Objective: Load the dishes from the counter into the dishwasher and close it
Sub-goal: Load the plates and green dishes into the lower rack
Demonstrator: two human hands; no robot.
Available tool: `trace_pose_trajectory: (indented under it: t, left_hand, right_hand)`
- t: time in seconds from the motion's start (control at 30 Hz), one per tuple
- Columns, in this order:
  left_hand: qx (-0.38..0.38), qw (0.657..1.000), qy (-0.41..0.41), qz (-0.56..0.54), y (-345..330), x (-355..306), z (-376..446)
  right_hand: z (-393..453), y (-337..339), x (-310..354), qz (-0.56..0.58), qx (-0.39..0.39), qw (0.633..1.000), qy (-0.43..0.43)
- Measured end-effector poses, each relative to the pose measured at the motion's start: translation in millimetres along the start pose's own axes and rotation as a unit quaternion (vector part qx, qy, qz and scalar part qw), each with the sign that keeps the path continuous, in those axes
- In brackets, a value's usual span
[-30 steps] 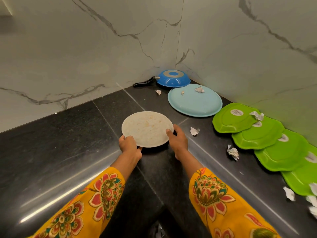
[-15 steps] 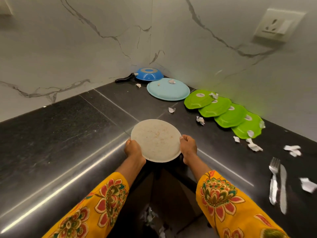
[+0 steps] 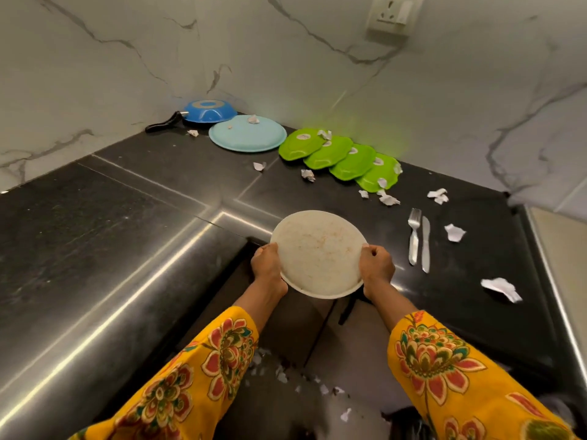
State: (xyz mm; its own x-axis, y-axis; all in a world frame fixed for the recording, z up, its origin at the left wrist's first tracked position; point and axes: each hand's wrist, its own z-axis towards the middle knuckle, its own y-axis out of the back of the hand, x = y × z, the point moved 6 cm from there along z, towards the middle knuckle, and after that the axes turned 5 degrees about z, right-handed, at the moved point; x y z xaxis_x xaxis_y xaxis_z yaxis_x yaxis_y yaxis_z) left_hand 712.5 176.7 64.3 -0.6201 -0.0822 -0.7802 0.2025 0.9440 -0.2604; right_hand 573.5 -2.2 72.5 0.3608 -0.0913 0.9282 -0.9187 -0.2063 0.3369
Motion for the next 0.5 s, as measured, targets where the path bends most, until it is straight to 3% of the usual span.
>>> trace_pose_trajectory:
  t: [0.5]
  left_hand:
    - [0.049, 0.995, 0.026, 0.081, -72.0, 124.0, -88.6]
  right_hand:
    - [-17.5, 182.8, -94.0, 0.060, -0.122, 0.987, -0.085]
